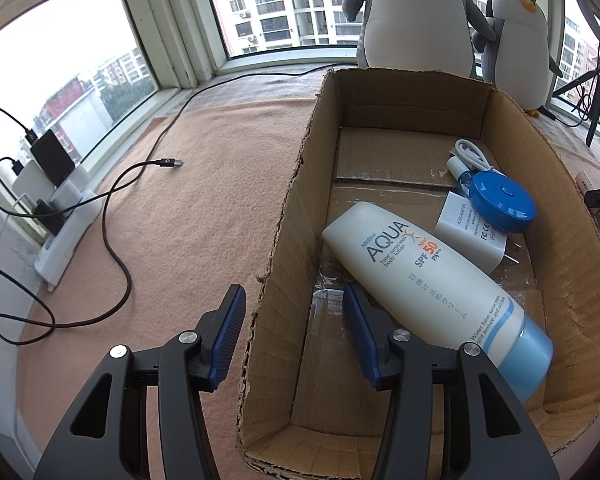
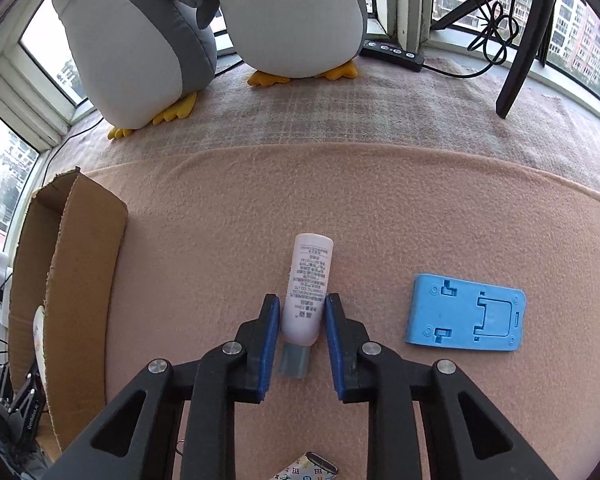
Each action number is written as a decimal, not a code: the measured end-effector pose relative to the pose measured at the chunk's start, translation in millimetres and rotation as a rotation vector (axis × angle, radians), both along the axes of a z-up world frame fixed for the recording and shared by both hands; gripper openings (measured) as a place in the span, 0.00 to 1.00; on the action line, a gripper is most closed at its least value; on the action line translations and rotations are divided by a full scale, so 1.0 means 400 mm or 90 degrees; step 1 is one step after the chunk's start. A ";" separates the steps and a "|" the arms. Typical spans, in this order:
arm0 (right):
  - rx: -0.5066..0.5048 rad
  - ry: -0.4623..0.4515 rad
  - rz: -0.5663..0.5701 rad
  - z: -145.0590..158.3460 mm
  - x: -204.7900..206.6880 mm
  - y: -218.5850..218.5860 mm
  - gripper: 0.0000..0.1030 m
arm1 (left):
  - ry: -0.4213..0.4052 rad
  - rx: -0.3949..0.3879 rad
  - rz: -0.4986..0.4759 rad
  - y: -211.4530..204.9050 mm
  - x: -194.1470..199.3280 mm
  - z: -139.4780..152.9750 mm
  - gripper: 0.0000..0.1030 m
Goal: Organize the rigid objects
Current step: 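Carry the pink lotion bottle into the box and lower it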
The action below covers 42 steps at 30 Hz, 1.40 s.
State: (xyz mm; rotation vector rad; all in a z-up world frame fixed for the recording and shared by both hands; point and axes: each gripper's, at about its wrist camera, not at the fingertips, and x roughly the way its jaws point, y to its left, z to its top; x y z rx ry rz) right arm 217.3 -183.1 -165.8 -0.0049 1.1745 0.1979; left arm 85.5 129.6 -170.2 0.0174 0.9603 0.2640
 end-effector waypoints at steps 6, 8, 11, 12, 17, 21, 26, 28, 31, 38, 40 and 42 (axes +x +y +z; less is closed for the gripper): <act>-0.006 -0.010 0.007 0.004 -0.006 0.004 0.17 | 0.001 0.001 -0.002 0.000 0.001 0.001 0.48; -0.002 -0.013 0.009 0.007 -0.015 0.003 0.17 | 0.001 0.001 -0.001 0.000 0.000 0.000 0.48; 0.008 -0.021 0.016 0.019 -0.033 0.011 0.17 | 0.000 0.002 -0.001 0.000 -0.001 0.000 0.48; 0.009 -0.025 0.021 0.026 -0.042 0.013 0.17 | 0.000 0.002 -0.001 0.000 0.000 0.000 0.48; 0.031 -0.056 0.063 0.083 -0.098 0.051 0.17 | 0.000 0.002 -0.001 0.000 -0.001 0.000 0.48; 0.058 -0.077 0.106 0.134 -0.152 0.101 0.17 | 0.000 0.001 0.000 0.000 0.000 0.000 0.48; 0.083 -0.093 0.163 0.177 -0.217 0.180 0.17 | 0.000 0.001 0.000 0.000 -0.001 0.000 0.48; 0.088 -0.097 0.182 0.183 -0.239 0.211 0.17 | 0.000 0.001 0.000 0.001 -0.001 0.000 0.48; 0.097 -0.096 0.208 0.187 -0.269 0.251 0.17 | 0.000 0.000 0.000 0.001 -0.001 0.000 0.48; 0.102 -0.087 0.248 0.172 -0.312 0.326 0.17 | -0.001 -0.002 0.000 0.002 -0.002 0.000 0.48; 0.098 -0.087 0.254 0.165 -0.316 0.343 0.17 | -0.001 -0.003 0.000 0.002 -0.002 0.000 0.48; 0.095 -0.085 0.259 0.158 -0.318 0.358 0.17 | -0.002 -0.004 0.001 0.002 -0.003 0.000 0.48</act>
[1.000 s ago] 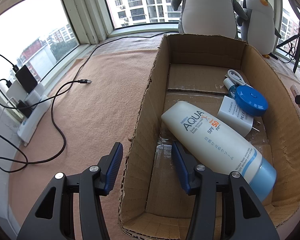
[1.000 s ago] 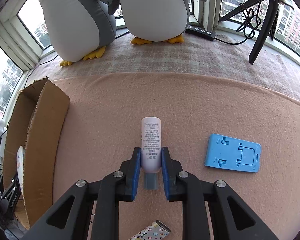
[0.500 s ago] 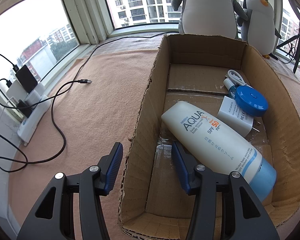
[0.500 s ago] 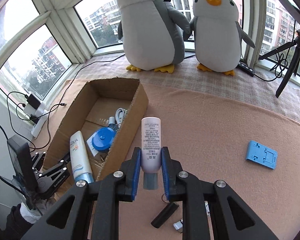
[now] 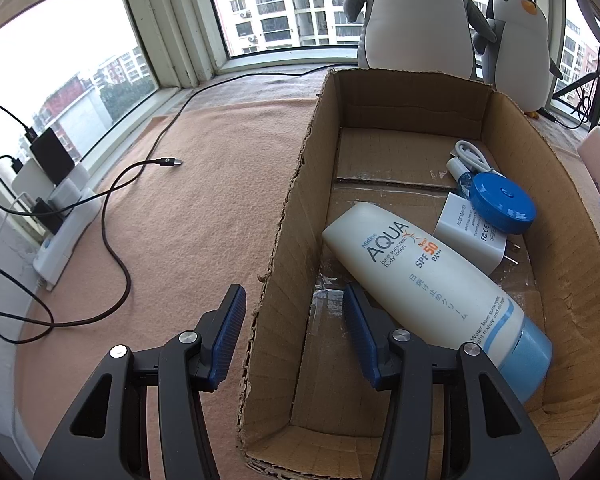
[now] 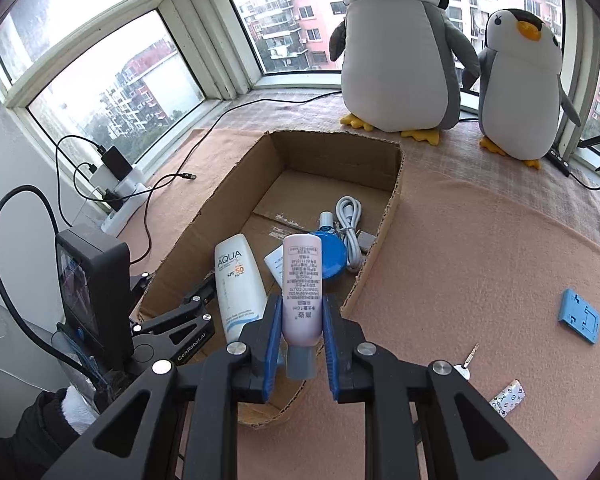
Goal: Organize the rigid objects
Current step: 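Carry the pink lotion bottle into the box and lower it, then move the right tool back to the patterned lighter on the floor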
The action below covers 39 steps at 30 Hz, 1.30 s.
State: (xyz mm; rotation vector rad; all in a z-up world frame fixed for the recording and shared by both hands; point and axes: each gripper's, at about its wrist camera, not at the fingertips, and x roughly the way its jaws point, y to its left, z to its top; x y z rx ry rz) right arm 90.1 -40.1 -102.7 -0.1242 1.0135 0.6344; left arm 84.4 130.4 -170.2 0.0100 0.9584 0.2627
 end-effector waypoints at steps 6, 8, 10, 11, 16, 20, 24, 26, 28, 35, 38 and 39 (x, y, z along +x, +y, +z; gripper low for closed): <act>-0.014 0.005 0.013 -0.025 0.002 0.040 0.17 | 0.000 -0.001 0.000 -0.001 0.000 0.000 0.48; -0.020 0.008 0.016 -0.035 0.003 0.049 0.17 | 0.000 -0.001 0.000 -0.001 -0.001 -0.001 0.48; -0.022 0.011 0.020 -0.043 0.002 0.055 0.17 | 0.000 -0.001 0.001 -0.001 0.000 -0.001 0.48; -0.025 0.011 0.022 -0.046 0.000 0.057 0.17 | 0.000 -0.001 0.000 -0.001 -0.001 -0.001 0.48; -0.030 0.006 0.029 -0.046 -0.003 0.061 0.17 | 0.000 -0.001 0.001 -0.001 0.000 -0.001 0.48; -0.027 0.004 0.034 -0.044 -0.006 0.063 0.17 | 0.000 -0.001 0.000 -0.001 -0.001 -0.001 0.48; -0.022 -0.003 0.030 -0.037 -0.011 0.055 0.35 | 0.000 -0.001 0.000 0.000 -0.001 -0.002 0.48; -0.019 -0.012 0.026 -0.030 -0.014 0.047 0.42 | 0.000 -0.001 0.001 0.000 -0.002 -0.001 0.48; -0.018 -0.020 0.025 -0.023 -0.017 0.037 0.42 | 0.000 0.000 0.001 0.000 -0.001 -0.002 0.48; 0.012 -0.039 -0.015 0.034 -0.033 -0.046 0.42 | -0.001 -0.003 0.002 0.001 -0.003 -0.002 0.48; 0.021 -0.065 -0.046 0.088 -0.057 -0.097 0.42 | 0.001 -0.005 0.002 0.002 -0.002 -0.001 0.48; 0.021 -0.077 -0.057 0.110 -0.068 -0.115 0.42 | 0.002 -0.003 -0.001 0.001 -0.001 -0.001 0.48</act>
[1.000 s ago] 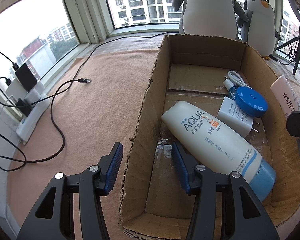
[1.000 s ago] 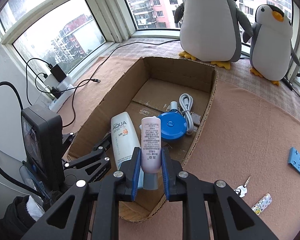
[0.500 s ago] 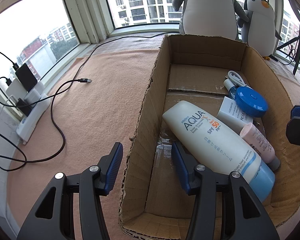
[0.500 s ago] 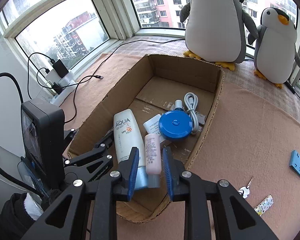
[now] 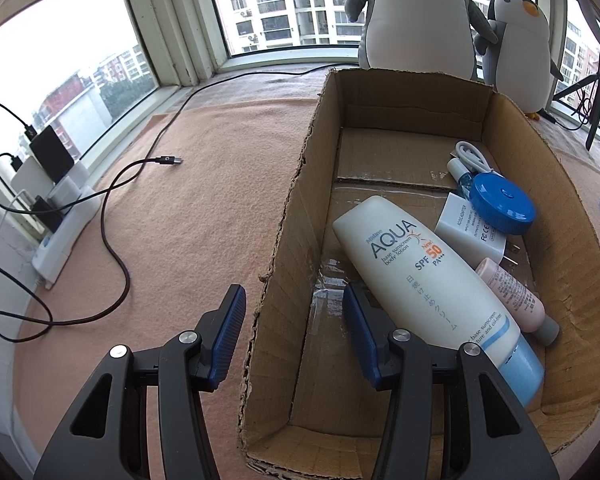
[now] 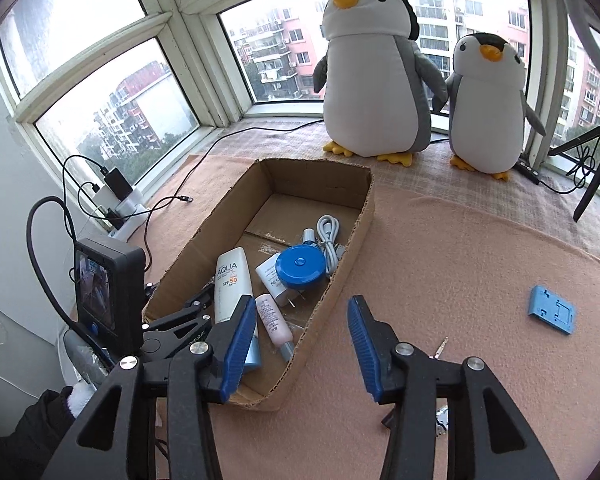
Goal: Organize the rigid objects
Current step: 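Move the right tool back to the patterned lighter on the floor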
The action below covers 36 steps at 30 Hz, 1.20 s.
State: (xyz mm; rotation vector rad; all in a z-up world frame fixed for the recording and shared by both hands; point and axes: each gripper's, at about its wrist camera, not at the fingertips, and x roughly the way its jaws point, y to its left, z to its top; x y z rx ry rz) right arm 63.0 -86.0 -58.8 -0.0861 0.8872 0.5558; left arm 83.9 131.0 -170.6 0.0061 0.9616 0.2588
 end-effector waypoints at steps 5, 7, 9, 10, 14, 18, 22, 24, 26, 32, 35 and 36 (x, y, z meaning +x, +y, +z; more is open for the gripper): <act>0.003 -0.056 -0.054 0.121 -0.068 -0.089 0.42 | 0.006 0.002 -0.010 0.001 0.005 -0.001 0.48; 0.002 -0.071 -0.078 0.158 -0.095 -0.124 0.42 | 0.008 0.006 -0.016 0.000 0.006 -0.001 0.48; 0.002 -0.081 -0.101 0.186 -0.118 -0.160 0.42 | 0.009 0.012 -0.024 -0.004 0.006 -0.002 0.48; 0.002 -0.084 -0.113 0.196 -0.129 -0.177 0.43 | 0.010 0.015 -0.028 -0.004 0.007 -0.001 0.48; -0.010 -0.089 -0.163 0.203 -0.167 -0.237 0.52 | 0.017 0.022 -0.044 -0.006 0.010 0.000 0.48; -0.020 -0.078 -0.201 0.171 -0.186 -0.287 0.52 | 0.017 0.028 -0.058 -0.006 0.010 -0.001 0.48; -0.036 -0.061 -0.212 0.130 -0.190 -0.318 0.52 | 0.017 0.024 -0.059 -0.003 0.010 -0.001 0.48; -0.020 -0.053 -0.213 0.115 -0.192 -0.336 0.62 | 0.016 0.021 -0.055 -0.002 0.008 -0.001 0.48; 0.009 -0.048 -0.207 0.104 -0.190 -0.355 0.72 | 0.018 0.011 -0.045 0.001 0.008 0.000 0.48; -0.041 -0.042 -0.215 0.032 -0.144 -0.362 0.72 | 0.012 0.011 -0.034 -0.002 0.004 -0.002 0.48; -0.051 -0.041 -0.207 -0.007 -0.129 -0.348 0.72 | 0.010 0.016 -0.038 -0.005 0.003 -0.001 0.48; -0.046 -0.042 -0.210 -0.018 -0.127 -0.345 0.72 | 0.008 0.014 -0.039 -0.004 0.001 -0.001 0.48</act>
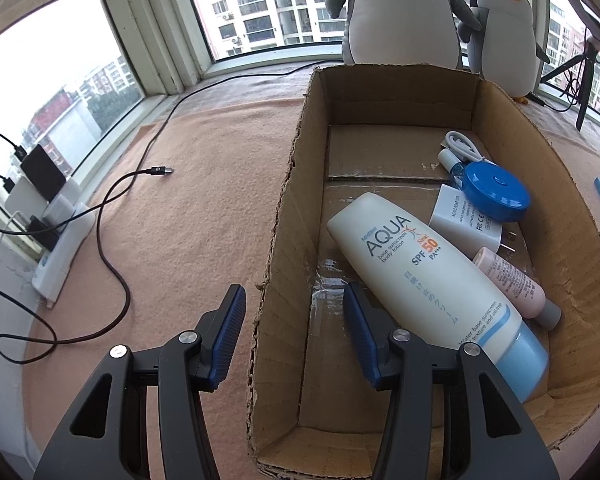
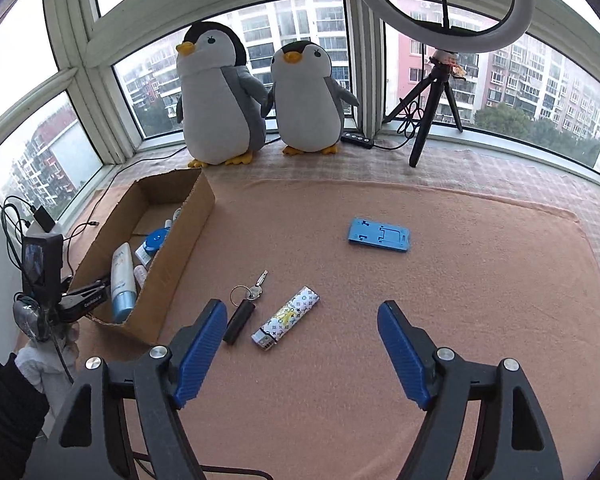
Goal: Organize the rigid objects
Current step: 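Move the right tool back to the patterned lighter on the floor, then close the right gripper on the patterned lighter and lift it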
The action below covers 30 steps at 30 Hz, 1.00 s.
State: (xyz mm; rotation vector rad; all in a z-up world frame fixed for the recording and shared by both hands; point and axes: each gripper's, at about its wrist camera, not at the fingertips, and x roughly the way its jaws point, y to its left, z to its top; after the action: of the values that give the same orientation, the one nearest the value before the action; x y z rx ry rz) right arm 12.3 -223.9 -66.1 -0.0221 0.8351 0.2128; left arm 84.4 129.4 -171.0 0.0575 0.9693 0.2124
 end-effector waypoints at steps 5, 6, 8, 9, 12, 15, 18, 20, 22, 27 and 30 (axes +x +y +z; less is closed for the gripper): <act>0.037 0.032 -0.033 -0.073 0.036 0.003 0.54 | -0.002 -0.003 -0.003 0.002 -0.001 0.002 0.48; 0.041 0.042 -0.041 -0.087 0.048 0.001 0.48 | -0.003 0.001 -0.006 0.001 -0.001 0.002 0.48; 0.025 0.057 -0.059 -0.114 0.069 0.004 0.38 | -0.007 0.002 -0.010 0.000 -0.002 0.001 0.48; 0.014 0.061 -0.062 -0.124 0.077 0.009 0.36 | -0.009 0.000 -0.010 0.002 -0.003 0.001 0.48; -0.001 0.088 -0.067 -0.156 0.104 0.022 0.36 | -0.014 -0.009 -0.006 0.006 -0.005 0.000 0.48; 0.006 0.115 -0.076 -0.182 0.131 0.034 0.36 | -0.015 -0.014 -0.005 0.009 -0.006 0.000 0.48; 0.012 0.143 -0.087 -0.209 0.157 0.041 0.36 | -0.017 -0.019 -0.007 0.012 -0.006 0.000 0.48; 0.021 0.163 -0.093 -0.225 0.170 0.042 0.36 | -0.019 -0.023 -0.008 0.013 -0.006 -0.001 0.48; 0.027 0.174 -0.098 -0.235 0.178 0.043 0.36 | -0.020 -0.024 -0.007 0.013 -0.005 0.000 0.48; 0.008 0.191 -0.090 -0.253 0.194 0.068 0.36 | -0.021 -0.027 -0.008 0.013 -0.004 -0.001 0.48; -0.006 0.195 -0.085 -0.259 0.199 0.074 0.36 | -0.022 -0.027 -0.007 0.014 -0.003 -0.001 0.49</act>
State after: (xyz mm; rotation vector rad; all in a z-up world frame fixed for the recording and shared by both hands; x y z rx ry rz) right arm 91.8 -194.3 -169.6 0.0587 1.1391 0.0873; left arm 83.0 134.9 -171.3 0.0202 0.9392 0.1814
